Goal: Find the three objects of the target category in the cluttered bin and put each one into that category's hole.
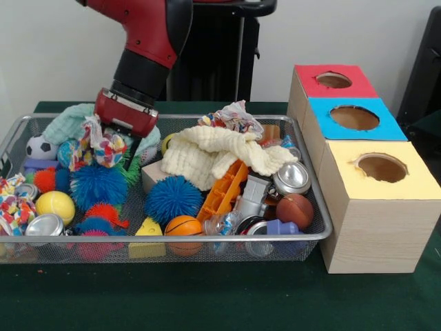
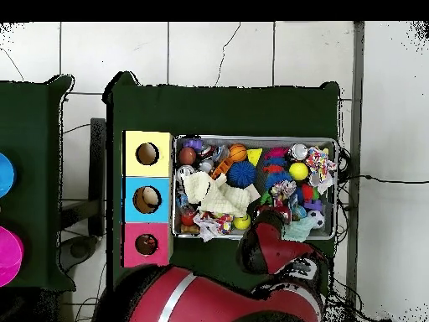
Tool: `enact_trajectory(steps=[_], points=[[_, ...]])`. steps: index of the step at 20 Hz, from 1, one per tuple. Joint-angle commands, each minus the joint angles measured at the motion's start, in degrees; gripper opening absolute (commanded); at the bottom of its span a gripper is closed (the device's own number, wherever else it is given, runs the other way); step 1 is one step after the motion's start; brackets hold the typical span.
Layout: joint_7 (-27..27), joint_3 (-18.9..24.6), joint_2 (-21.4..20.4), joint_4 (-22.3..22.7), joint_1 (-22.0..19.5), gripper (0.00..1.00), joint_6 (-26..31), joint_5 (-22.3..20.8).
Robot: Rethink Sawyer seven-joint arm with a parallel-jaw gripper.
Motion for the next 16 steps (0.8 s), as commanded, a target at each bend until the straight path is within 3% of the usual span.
enact_trajectory(steps=[1,5,10,13,16], points=[[4.9,9.2,1.5,-9.7,-2.5,1.00,2.9,-4.2],[6.5,12.9,-0.6,-9.4,-3.8,1.00,5.7,-6.3],[9.1,18.9,-3.7,-5.3,-5.8,1.00,12.6,-4.4],[10.1,20.3,-4.9,-2.9,-5.3,1.00,13.0,-3.1],[10.3,18.5,-6.3,-2.1,-3.1,1.00,12.5,-1.4]])
